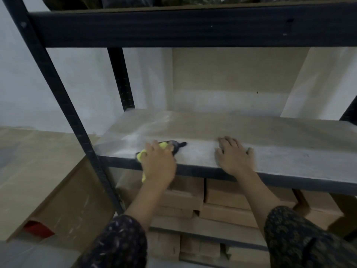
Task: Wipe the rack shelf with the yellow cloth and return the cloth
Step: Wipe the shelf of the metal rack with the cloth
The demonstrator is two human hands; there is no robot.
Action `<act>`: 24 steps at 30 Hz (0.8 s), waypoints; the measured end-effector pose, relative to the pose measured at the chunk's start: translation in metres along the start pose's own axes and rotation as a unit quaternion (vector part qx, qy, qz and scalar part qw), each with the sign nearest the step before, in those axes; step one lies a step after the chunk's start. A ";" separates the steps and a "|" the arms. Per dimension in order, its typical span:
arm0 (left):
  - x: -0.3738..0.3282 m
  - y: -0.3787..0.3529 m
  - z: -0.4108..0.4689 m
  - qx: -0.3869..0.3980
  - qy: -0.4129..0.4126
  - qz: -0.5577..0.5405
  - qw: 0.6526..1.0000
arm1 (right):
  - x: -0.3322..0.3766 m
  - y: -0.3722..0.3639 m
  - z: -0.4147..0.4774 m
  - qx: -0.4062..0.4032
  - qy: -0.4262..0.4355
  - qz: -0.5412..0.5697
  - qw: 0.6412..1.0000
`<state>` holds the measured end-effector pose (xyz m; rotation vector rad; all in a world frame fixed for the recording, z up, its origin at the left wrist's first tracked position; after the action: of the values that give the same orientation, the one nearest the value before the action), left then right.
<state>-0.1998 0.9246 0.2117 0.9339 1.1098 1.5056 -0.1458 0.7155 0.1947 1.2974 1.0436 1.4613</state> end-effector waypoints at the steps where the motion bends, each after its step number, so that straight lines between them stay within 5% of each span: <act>1: 0.018 -0.001 0.002 0.006 0.022 0.019 1.000 | -0.001 0.000 -0.001 0.001 0.000 0.000 1.000; 7: 0.048 0.010 0.011 0.001 0.122 -0.014 0.992 | 0.002 0.001 -0.002 0.009 0.002 -0.008 1.000; 13: -0.058 0.010 -0.023 -0.027 -0.057 -0.047 0.997 | 0.001 0.001 -0.002 -0.005 -0.008 -0.002 1.000; 21: 0.083 0.001 0.001 0.015 0.127 0.066 0.990 | -0.001 0.001 -0.002 0.007 0.003 0.004 1.000; 24: 0.086 0.007 0.009 0.020 0.146 0.058 0.987 | 0.000 0.000 -0.003 0.000 0.000 0.008 1.000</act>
<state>-0.2103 1.0099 0.2232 0.8338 1.3175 1.7615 -0.1484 0.7154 0.1949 1.3089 1.0350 1.4732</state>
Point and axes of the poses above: each hand's wrist, its own z-axis towards the middle knuckle, its own y-axis out of the back of the hand, x = y × z, the point moved 3 cm from there along z, towards the middle knuckle, and after that the axes turned 2 degrees about -x, right-handed, at the moved point
